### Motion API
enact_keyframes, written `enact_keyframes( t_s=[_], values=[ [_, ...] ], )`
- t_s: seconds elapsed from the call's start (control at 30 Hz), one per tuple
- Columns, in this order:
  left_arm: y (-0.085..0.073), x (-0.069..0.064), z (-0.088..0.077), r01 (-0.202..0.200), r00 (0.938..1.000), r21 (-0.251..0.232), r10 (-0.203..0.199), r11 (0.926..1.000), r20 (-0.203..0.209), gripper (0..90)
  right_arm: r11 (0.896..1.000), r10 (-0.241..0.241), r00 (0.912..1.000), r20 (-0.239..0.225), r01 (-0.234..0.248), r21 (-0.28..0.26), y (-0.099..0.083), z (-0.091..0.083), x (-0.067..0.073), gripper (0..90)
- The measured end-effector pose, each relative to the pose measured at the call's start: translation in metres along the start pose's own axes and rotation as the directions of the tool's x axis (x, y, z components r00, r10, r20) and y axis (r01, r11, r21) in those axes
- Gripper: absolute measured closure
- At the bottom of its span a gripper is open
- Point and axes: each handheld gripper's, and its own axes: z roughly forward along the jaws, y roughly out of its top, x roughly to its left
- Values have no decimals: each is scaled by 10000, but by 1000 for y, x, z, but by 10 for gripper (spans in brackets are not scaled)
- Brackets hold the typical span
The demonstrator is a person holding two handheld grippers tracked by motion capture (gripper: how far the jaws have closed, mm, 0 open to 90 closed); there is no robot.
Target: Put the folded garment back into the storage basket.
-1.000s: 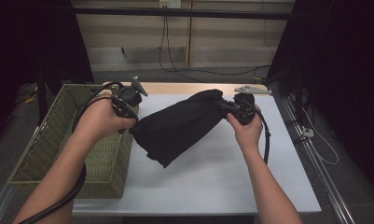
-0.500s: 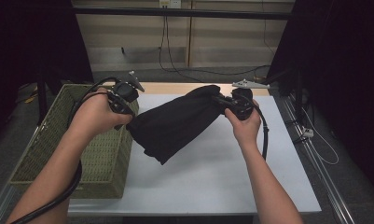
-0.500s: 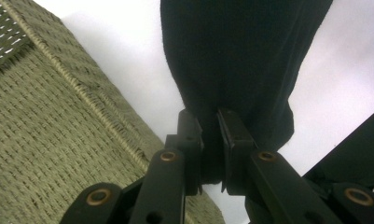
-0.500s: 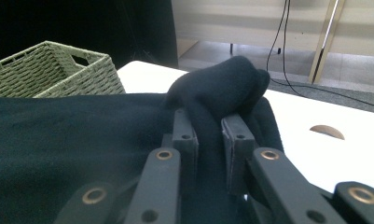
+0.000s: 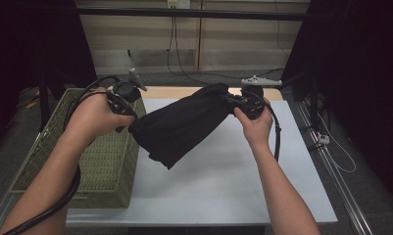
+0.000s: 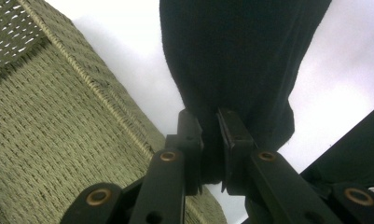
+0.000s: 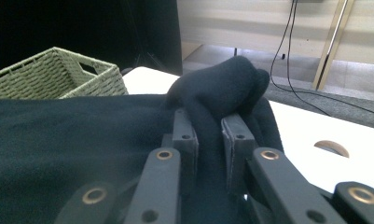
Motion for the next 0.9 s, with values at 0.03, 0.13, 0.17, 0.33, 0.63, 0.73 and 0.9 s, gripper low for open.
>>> enact_keyframes(
  t_s=[0.03,0.13,0.17,0.33,0.63,0.73,0.9],
  values=[
    [0,0,-1,8,10000,4,-8,10000,-2,808,10000,-8,10000,8,9,-18,1,0,0,792],
    [0,1,-3,112,9999,-65,-113,9999,-32,808,10000,12,10000,-50,-12,-8,3,2,1,792],
    [0,1,-3,111,9999,-48,-111,9999,-56,808,10000,-64,10000,-67,64,22,4,2,1,792],
    [-1,3,-6,206,9997,-80,-207,9998,-102,808,9999,-105,9998,-144,105,-14,7,4,3,792],
    [0,6,-14,107,9997,-23,-107,9999,-224,808,9999,-128,9997,-210,127,-44,13,4,7,792],
    [-1,6,-16,294,9993,-188,-298,9994,-232,808,9998,-193,9996,-225,193,-44,15,4,8,792],
    [-3,8,-22,302,9991,-177,-307,9994,-289,808,9993,-350,9989,-316,347,-100,20,5,11,792]
  ],
)
